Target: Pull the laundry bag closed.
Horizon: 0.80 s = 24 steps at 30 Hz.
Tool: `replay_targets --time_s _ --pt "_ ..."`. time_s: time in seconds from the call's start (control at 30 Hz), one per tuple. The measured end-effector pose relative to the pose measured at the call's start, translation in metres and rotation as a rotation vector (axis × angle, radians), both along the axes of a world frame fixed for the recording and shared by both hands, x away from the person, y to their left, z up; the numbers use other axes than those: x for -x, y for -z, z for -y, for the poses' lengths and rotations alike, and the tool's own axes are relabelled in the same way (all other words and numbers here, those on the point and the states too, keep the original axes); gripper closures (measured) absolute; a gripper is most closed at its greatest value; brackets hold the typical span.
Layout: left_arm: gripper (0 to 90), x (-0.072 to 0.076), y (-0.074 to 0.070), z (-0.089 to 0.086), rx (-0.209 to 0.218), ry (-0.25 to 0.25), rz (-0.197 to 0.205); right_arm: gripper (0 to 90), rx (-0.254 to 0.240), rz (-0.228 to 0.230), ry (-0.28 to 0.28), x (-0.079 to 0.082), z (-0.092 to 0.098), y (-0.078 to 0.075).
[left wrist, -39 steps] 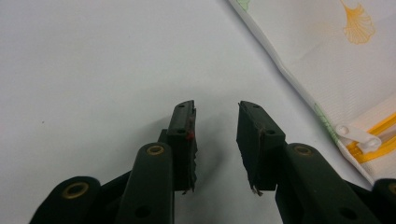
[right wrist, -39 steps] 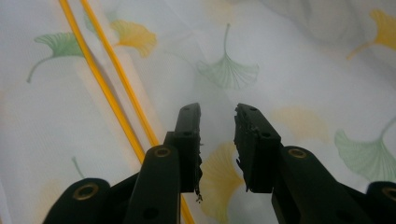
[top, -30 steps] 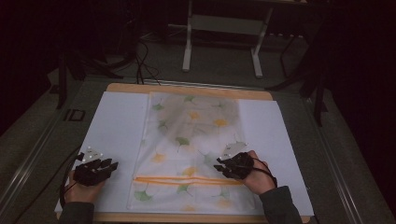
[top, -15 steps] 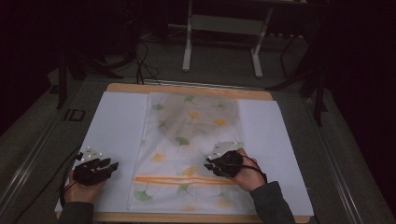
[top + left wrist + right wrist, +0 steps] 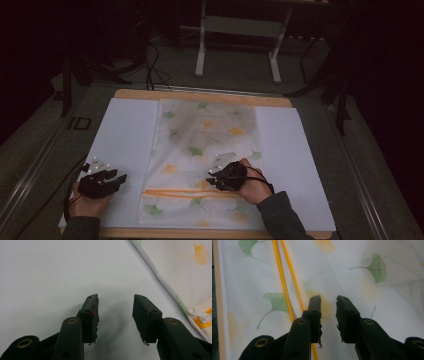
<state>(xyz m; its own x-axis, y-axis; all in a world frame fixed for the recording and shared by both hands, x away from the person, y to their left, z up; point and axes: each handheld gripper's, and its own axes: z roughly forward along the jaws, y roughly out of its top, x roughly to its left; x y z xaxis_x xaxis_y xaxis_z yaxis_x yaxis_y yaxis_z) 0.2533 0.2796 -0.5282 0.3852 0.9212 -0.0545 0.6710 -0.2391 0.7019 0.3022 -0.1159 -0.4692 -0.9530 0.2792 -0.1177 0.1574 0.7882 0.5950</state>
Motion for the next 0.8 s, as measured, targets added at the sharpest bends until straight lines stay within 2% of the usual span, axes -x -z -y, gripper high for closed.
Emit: replay_targets --time_s 0.3,0.8 --pt "56.6 0.0 0.0 0.001 -0.005 0.004 -0.003 74.2 -0.001 -0.007 -0.049 0.002 -0.019 0.003" --pt "56.5 0.0 0.0 0.001 -0.009 0.01 -0.004 72.8 -0.009 -0.01 -0.098 0.003 -0.045 0.006"
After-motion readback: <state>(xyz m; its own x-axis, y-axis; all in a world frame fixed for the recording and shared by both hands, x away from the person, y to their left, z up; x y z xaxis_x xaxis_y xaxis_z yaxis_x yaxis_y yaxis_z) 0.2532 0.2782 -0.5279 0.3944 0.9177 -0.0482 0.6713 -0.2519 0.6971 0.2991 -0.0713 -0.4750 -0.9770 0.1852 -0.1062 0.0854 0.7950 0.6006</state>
